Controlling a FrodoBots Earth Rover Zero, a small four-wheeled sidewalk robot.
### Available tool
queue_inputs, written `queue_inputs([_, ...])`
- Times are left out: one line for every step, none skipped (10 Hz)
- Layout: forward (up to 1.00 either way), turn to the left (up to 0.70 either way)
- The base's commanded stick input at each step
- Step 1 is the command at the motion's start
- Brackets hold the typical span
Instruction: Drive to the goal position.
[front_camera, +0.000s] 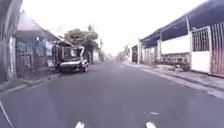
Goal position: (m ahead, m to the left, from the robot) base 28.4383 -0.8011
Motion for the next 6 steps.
queue_inputs([0.70,0.00])
queue_inputs([0.70,0.00])
queue_inputs([0.70,0.00])
queue_inputs([0.70,0.00])
queue_inputs([0.70,0.00])
queue_inputs([0.70,0.00])
